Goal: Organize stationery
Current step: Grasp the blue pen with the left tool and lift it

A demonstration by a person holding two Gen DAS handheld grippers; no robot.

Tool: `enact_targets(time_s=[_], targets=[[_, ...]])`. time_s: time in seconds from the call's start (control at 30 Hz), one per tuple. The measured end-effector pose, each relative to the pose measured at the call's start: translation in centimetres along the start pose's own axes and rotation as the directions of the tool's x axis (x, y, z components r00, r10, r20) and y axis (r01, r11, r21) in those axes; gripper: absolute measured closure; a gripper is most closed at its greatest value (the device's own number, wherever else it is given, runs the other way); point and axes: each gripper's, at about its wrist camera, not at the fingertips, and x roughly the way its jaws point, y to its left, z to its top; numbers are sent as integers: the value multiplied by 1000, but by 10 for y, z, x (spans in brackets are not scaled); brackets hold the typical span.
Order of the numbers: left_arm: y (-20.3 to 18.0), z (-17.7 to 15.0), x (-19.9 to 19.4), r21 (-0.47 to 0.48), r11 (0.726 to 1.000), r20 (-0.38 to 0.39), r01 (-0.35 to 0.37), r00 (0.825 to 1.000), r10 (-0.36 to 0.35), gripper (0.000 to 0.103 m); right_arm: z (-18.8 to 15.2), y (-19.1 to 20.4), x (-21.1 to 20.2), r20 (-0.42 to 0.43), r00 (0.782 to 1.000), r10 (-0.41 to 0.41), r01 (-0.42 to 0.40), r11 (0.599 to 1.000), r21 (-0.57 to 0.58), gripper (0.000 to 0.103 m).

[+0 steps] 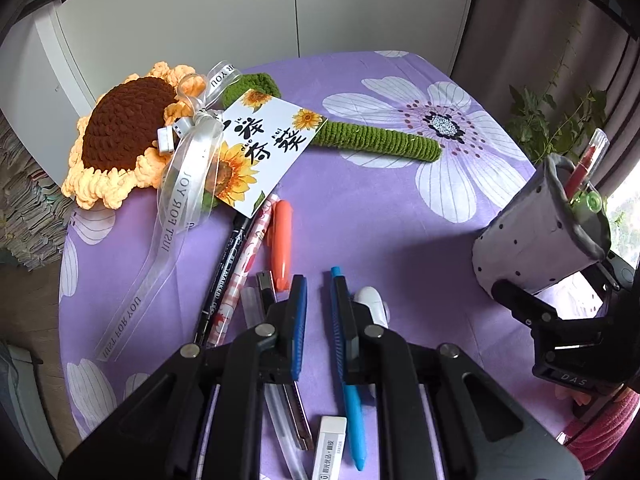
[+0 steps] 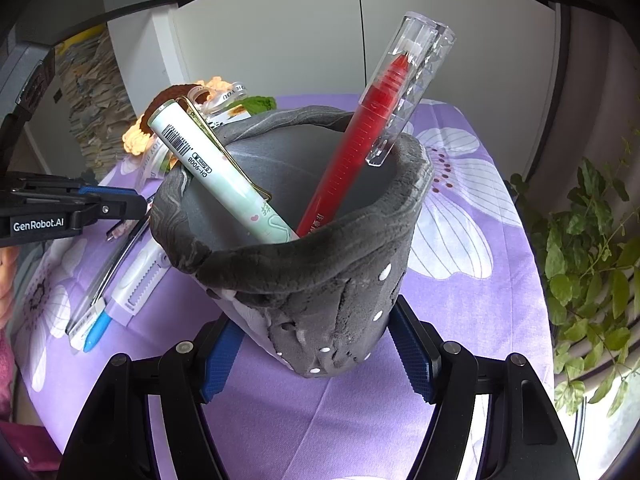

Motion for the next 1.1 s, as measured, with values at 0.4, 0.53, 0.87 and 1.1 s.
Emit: enact_targets(time_s=[0.4, 0.53, 0.87, 1.1], targets=[[-31, -11, 19, 115, 993, -33, -23, 999, 27, 90, 1, -1, 1, 0, 1000, 4, -4, 1000, 2, 31], [-27, -8, 27, 100, 994, -54, -32, 998, 38, 89, 1, -1, 1, 0, 1000, 4, -4, 1000, 3, 31], [-24, 0, 33, 88, 996, -50, -15, 999, 19, 91, 1, -1, 1, 0, 1000, 4, -4, 1000, 3, 31], [-14, 3, 7, 33, 999, -10, 42, 999, -42, 92, 1, -1, 1, 0, 1000, 4, -4, 1000, 3, 31]])
